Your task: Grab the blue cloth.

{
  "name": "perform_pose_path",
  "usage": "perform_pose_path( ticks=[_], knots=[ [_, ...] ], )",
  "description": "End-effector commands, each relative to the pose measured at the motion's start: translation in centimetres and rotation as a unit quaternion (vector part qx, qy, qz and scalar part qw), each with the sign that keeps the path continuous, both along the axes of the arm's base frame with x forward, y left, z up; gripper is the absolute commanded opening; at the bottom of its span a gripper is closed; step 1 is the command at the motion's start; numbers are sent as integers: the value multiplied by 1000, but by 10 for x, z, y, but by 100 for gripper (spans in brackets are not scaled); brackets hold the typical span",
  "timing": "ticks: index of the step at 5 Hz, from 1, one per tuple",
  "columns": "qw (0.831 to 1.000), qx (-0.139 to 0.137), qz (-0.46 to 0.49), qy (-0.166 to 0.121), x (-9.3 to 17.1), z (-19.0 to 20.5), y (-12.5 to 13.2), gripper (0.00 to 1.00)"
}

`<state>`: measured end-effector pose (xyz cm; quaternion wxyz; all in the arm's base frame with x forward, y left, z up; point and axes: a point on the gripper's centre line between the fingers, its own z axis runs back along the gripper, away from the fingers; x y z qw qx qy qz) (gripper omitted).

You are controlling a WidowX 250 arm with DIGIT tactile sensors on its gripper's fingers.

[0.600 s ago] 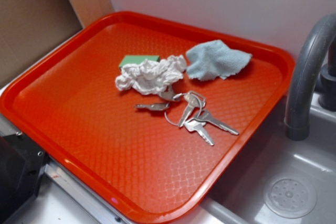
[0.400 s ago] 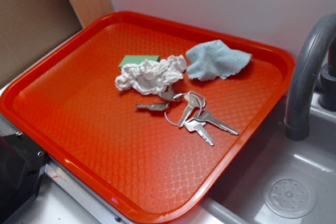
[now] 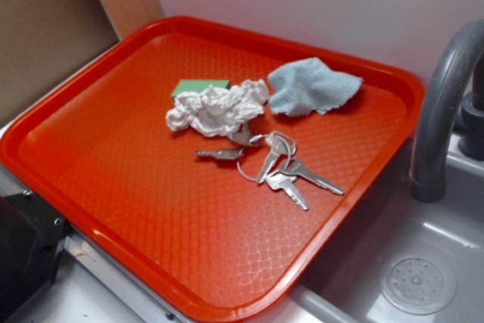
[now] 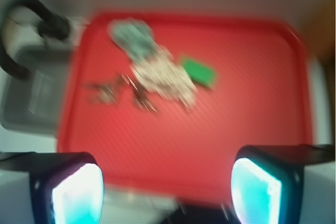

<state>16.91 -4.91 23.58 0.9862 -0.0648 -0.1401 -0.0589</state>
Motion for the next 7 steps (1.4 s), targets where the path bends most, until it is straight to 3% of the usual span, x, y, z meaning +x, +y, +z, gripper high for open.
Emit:
perform_pose_path(
  ticks=[1,2,3,6,7],
  knots=[
    [991,-27,-55,-122,90,-28,-31,100],
    [993,12,-67,-92,109,-77,-29,100],
    [996,15,-64,-61,112,-99,-19,100],
    [996,15,-64,-61,112,-99,-19,100],
    [994,62,-71,-57,124,-130,-44,100]
  ],
)
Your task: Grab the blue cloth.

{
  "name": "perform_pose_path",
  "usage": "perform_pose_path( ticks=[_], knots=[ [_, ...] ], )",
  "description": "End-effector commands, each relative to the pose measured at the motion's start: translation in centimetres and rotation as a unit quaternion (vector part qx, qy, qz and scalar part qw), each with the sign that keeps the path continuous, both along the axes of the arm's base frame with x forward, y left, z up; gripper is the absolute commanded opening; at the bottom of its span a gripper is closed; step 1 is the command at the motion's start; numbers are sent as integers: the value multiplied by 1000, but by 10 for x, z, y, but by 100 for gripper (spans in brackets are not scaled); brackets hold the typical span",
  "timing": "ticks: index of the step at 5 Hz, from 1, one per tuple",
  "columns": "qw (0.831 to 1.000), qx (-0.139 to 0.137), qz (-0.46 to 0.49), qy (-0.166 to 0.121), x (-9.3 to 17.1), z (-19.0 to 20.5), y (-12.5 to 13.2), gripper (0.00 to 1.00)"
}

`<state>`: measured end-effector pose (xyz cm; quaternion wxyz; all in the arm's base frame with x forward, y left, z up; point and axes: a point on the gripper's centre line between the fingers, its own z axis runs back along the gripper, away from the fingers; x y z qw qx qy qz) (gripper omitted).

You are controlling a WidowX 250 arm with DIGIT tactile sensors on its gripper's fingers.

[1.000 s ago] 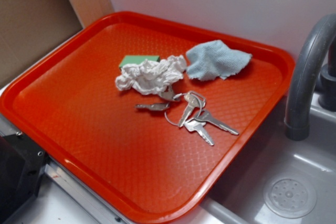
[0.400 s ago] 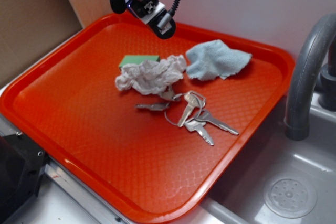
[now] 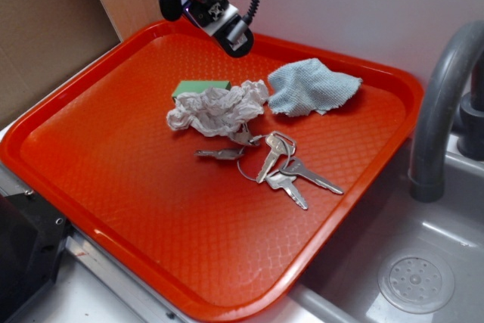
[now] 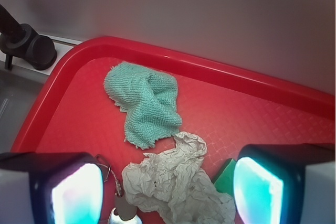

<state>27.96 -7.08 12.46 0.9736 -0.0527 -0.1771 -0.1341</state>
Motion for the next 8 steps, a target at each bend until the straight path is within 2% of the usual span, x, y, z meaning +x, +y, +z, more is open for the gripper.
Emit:
perform_pose_path(
  ticks=[1,2,3,4,5,6,7,8],
  knots=[
    [997,71,-8,-24,33,-57,-53,100],
    [996,82,-24,-10,40,-76,-62,100],
    [996,91,16,11,45,-80,-64,0],
    [995,92,30,14,50,-76,-58,0],
    [995,77,41,53,52,-64,-40,0],
    [988,83,47,121,30,-16,-2,0],
    [974,87,123,169,2,36,20,0],
    [957,94,183,203,-18,87,25,0]
  ],
)
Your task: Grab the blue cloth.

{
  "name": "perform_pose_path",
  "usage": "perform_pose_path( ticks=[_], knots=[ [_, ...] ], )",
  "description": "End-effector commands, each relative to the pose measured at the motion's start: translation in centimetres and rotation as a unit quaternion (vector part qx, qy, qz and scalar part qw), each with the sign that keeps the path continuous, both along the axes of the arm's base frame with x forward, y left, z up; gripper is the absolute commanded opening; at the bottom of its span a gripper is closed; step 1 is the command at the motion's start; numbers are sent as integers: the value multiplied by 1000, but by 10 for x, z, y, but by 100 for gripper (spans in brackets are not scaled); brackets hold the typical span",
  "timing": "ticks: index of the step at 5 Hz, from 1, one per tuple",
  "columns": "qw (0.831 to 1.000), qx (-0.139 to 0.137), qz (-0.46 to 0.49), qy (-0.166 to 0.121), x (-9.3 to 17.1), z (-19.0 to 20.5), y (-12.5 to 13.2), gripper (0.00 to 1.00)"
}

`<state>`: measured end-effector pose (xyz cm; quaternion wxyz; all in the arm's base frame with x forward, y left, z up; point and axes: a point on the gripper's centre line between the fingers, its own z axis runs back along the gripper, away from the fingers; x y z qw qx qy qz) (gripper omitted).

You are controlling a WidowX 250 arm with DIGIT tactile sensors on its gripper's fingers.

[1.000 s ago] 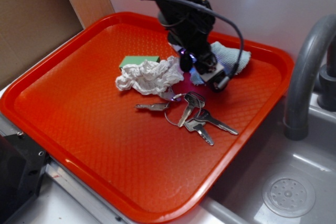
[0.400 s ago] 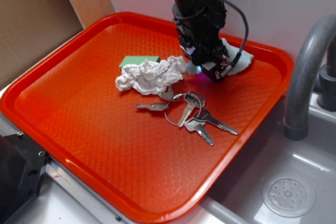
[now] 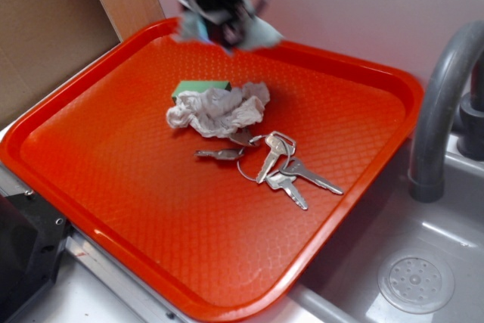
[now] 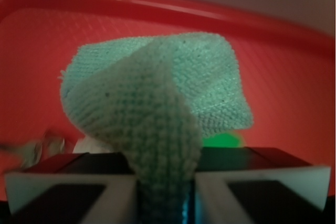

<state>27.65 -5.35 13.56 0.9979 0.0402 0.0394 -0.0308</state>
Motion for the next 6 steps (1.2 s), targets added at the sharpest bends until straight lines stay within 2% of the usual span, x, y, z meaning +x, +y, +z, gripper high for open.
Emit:
perform_pose_path(
  ticks=[1,2,3,4,5,6],
  knots=[
    [994,-54,70,-71,-28,122,30,0],
    [994,-62,63,-62,-18,110,27,0],
    [995,-46,55,-64,-13,92,14,0],
    [999,-33,1,-38,-26,63,-1,0],
    [999,-21,-13,-36,-33,54,-7,0],
    [999,-11,-9,-39,-28,50,-11,0]
  ],
)
